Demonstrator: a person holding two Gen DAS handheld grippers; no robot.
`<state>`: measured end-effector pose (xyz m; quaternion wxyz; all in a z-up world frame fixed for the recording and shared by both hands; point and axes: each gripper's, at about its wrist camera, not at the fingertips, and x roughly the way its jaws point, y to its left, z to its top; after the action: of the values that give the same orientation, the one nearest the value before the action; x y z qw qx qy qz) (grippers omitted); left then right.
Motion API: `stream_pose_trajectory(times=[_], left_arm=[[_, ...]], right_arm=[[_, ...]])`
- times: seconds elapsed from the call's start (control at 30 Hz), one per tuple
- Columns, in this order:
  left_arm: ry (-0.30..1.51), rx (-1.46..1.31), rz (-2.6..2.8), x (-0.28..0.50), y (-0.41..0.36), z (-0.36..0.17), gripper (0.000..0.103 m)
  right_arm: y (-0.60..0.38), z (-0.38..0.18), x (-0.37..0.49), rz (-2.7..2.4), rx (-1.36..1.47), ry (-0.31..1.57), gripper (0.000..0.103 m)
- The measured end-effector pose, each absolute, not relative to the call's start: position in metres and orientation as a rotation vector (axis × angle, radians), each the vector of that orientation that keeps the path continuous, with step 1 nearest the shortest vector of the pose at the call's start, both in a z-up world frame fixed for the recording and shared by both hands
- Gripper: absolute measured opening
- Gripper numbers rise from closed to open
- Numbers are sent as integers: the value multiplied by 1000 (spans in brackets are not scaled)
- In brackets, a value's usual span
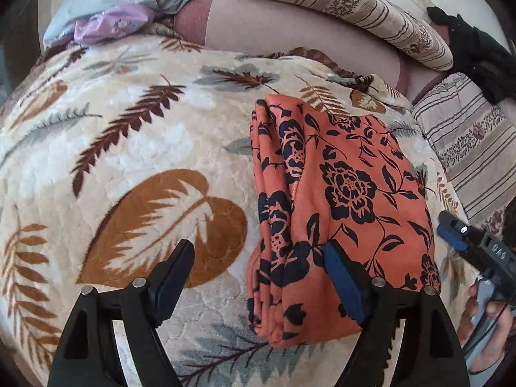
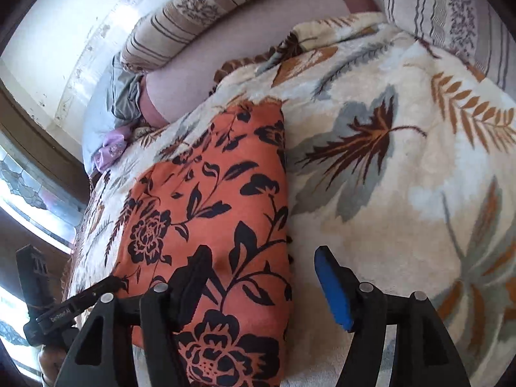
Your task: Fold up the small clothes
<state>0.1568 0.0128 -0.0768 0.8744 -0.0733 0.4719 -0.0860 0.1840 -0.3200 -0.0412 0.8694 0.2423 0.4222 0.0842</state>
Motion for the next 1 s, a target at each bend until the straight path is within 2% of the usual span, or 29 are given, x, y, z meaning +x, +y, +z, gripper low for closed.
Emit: stream_pose_trajectory(times=[0.07,0.13,0.2,0.3,0.33,0.4,0.47,0.63,0.73,0.8,0.9,1.0], left_arm=[[977,-112,-170,153,11,-79,82],[1001,-70,-133,153,8,-85,82],[999,-78,-118,142,9,-81,82],[955,-68,-107,120,8,-64,83],[941,-53,-102,116,5,-59,83],[902,-29,-80,100,6,-47,87],[857,-25,-41,85,9,-36,89],[801,-81,-36,56,9,-11,89],[764,-72,-37,36,1,2,89],[761,-69,-37,26,-6,6,94],[782,-57,-59,14,-17,3,95],[792,-41,-44,4,-26,-3,95]], right_arm=[[-309,-16,172,186,469,793,74],[-291,-3,161,207,410,729,95],[-272,-13,163,248,333,749,101],[-255,-63,181,183,224,1050,100],[-260,-65,177,174,265,1073,100],[-269,-46,162,153,330,1012,100],[-271,-21,142,114,281,929,101],[-259,11,90,128,136,832,101],[-251,2,52,102,116,830,103],[-245,-15,35,114,121,880,103],[-246,-37,13,136,148,972,103],[-252,-27,2,106,125,920,103]])
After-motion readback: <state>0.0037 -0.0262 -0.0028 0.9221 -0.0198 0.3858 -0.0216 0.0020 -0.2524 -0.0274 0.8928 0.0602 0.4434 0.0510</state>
